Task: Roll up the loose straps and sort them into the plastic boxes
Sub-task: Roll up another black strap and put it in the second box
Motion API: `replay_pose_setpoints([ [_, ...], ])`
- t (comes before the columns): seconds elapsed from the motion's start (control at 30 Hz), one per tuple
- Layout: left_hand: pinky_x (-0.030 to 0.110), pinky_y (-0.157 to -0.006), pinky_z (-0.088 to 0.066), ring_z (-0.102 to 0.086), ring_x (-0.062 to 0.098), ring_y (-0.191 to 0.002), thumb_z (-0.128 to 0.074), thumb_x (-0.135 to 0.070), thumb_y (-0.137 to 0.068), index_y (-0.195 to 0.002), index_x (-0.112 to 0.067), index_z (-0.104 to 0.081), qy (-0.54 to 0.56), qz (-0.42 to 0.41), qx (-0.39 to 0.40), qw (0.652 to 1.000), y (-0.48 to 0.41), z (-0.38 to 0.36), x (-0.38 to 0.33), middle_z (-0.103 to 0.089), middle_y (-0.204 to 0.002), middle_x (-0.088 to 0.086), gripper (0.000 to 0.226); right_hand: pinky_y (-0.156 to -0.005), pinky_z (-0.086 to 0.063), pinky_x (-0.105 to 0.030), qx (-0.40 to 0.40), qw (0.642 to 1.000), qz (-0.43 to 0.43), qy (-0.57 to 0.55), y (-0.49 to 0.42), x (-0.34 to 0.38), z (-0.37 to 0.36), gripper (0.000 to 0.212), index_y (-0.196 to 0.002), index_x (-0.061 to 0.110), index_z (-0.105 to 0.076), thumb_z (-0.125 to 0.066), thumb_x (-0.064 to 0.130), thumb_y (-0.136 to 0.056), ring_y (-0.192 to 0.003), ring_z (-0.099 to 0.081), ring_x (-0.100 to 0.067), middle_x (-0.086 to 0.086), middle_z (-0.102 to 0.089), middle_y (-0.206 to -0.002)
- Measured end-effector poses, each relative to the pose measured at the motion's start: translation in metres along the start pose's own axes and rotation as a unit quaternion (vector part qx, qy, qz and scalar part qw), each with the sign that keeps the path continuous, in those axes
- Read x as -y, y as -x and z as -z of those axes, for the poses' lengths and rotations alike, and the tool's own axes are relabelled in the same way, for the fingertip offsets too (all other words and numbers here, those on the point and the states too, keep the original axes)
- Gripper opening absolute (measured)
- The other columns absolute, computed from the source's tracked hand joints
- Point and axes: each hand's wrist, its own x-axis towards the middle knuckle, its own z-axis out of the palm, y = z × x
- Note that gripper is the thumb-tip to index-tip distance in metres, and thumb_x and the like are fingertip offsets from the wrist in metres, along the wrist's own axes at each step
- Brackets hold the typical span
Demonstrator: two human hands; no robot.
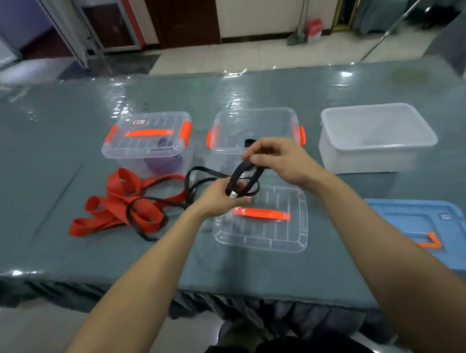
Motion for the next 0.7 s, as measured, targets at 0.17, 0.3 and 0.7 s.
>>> replay_pose_setpoints([
  [0.17,0.026,-0.058,-0.044,-0.059,0.014,-0.056,-0.087,-0.031,-0.093,-0.085,-0.019,-0.075,0.122,-0.053,-0.010,0.991,-0.003,0.061,-0.047,-0.063,-0.062,-0.001,0.018,-0.095,-0.061,-0.037,-0.076,0.993,0.042,-0.083,-0.003,0.043,0.043,0.017,-0.118,-0.001,-0.072,-0.068,0.003,-0.102,-0.088,-0.074,-0.024,-0.004,-0.074,-0.090],
  [0.3,0.022,-0.048,-0.035,-0.044,0.009,-0.053,-0.090,-0.060,-0.079,-0.090,-0.022,-0.077,0.103,-0.129,-0.101,0.981,0.012,0.131,-0.098,-0.049,-0.065,-0.001,0.042,-0.095,-0.062,-0.039,-0.096,0.989,0.069,-0.086,-0.010,0.067,0.066,0.015,-0.116,0.003,-0.072,-0.069,0.005,-0.102,-0.090,-0.075,-0.029,-0.023,-0.075,-0.096],
  [0.7,0.045,-0.104,-0.060,-0.078,0.024,-0.098,-0.050,-0.034,-0.116,-0.109,-0.006,-0.082,0.015,-0.095,-0.079,0.992,0.056,0.170,-0.088,-0.083,-0.104,0.009,0.043,-0.079,-0.067,-0.047,-0.037,0.993,0.109,0.015,-0.015,0.106,0.051,0.023,-0.121,-0.005,-0.068,-0.072,0.002,-0.099,-0.082,-0.079,-0.039,-0.027,-0.073,-0.109],
])
